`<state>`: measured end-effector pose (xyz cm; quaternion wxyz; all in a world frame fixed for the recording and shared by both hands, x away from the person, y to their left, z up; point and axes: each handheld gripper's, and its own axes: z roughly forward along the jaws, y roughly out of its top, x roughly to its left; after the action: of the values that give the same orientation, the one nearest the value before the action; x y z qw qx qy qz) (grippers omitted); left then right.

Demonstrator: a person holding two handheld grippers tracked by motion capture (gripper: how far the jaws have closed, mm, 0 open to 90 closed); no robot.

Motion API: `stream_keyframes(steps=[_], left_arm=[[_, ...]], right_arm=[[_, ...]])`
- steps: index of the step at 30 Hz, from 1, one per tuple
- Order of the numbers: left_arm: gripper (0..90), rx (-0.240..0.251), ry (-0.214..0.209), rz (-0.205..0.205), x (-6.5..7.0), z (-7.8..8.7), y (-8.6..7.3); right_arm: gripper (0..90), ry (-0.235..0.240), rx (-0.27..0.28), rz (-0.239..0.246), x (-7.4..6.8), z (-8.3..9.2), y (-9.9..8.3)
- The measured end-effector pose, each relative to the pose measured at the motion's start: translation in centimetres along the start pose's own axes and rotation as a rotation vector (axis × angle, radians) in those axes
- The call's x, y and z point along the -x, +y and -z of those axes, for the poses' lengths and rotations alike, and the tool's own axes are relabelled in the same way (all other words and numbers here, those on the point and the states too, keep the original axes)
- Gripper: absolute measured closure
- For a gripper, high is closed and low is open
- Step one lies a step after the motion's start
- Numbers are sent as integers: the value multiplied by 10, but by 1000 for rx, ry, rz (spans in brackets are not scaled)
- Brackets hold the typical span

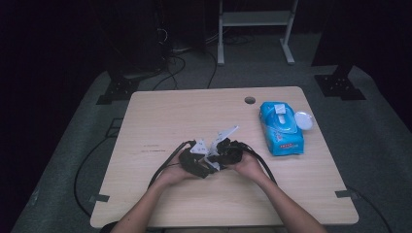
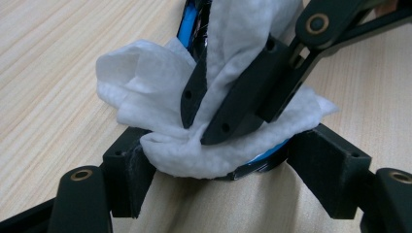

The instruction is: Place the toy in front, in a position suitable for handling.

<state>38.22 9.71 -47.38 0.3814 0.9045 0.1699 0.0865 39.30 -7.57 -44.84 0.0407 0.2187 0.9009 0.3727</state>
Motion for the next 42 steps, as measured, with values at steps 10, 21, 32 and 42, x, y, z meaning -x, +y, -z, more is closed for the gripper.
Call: stream_keyframes(steps=[10,21,32,42], left_arm=[[271,-4,4,-9,0,-1,1],[264,-10,-10,8,-2,0,0],[219,68,-111,154,-18,2,3],[224,87,-109,246,-29,5,-4]], right_arm=[[826,-98,53,-86,32,30,-12],[825,-142,87,-117,40,85,-48],[822,-133,90,-118,34,83,-71],[822,-124,70,-70,30,75,-68]])
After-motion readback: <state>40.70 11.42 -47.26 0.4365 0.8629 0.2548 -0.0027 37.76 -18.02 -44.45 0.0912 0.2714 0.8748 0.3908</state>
